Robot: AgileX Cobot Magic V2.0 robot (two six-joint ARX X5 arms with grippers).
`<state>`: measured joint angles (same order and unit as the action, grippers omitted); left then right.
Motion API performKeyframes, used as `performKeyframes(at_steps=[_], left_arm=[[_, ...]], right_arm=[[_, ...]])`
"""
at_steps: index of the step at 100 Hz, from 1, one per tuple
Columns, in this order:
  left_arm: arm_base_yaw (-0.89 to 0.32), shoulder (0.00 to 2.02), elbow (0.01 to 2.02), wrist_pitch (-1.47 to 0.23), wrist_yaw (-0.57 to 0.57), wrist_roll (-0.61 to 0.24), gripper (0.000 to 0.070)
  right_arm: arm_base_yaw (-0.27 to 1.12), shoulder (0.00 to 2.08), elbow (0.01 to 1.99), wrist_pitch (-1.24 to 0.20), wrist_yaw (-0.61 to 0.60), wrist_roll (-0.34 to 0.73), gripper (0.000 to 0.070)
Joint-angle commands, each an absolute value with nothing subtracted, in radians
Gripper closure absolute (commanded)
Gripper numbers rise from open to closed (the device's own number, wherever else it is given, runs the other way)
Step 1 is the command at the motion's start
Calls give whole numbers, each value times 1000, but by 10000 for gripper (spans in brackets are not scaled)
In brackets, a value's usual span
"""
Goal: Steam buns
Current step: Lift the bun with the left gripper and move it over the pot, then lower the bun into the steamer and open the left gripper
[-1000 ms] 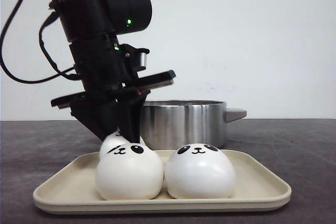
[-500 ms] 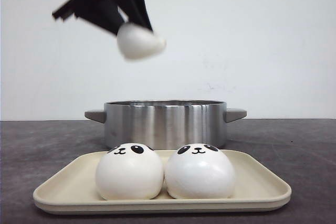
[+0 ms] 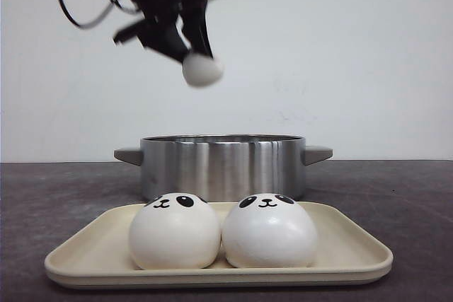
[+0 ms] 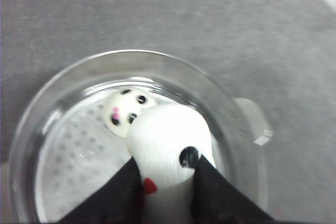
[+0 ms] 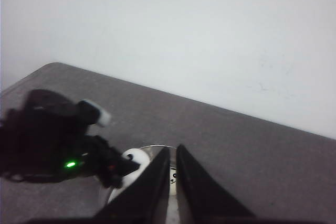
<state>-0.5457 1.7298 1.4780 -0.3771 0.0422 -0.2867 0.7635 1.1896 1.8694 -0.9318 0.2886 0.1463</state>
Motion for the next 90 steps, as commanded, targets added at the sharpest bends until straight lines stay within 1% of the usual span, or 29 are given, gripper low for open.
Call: performKeyframes(at_steps=[1, 23, 31, 33, 36, 39, 41, 42, 47, 51, 54, 67, 77, 90], left_arm=[[-543, 1804, 1533, -370, 37, -269, 690], [-516, 1962, 1578, -366, -2, -269, 688], [-508, 2002, 1578, -371, -8, -270, 651], [-506, 2010, 1578, -374, -8, -270, 624], [-503, 2021, 1578, -379, -8, -270, 562], [-501, 2029, 1578, -386, -8, -276, 478], [-500, 2031, 1578, -394, -8, -279, 401], [-499, 2032, 1578, -396, -8, -279, 385], [-498, 2035, 1578, -397, -8, -278, 253], [-498, 2035, 1578, -392, -8, -277, 180], [-498, 2035, 1578, -385, -8, -277, 146], [-498, 2033, 1609, -412, -7, -277, 47], [-502, 2033, 1662, -459, -5, -277, 43], [-509, 2021, 1772, -581, 0, -276, 45]], right_arm=[[772, 1195, 1888, -929, 289, 144, 688], [772, 1195, 1888, -945, 289, 123, 688], [772, 1195, 1888, -956, 289, 119, 688], [772, 1195, 1888, -960, 289, 118, 688], [772, 1195, 1888, -964, 289, 117, 688], [772, 1195, 1888, -970, 289, 116, 688], [772, 1195, 1888, -974, 289, 116, 688], [772, 1195, 1888, -974, 290, 116, 688], [772, 1195, 1888, -981, 290, 116, 688], [772, 1195, 1888, -982, 290, 116, 688], [772, 1195, 1888, -982, 290, 116, 688], [772, 1196, 1887, -982, 289, 115, 688], [772, 1196, 1885, -998, 289, 117, 688], [769, 1213, 1885, -1047, 289, 124, 688]])
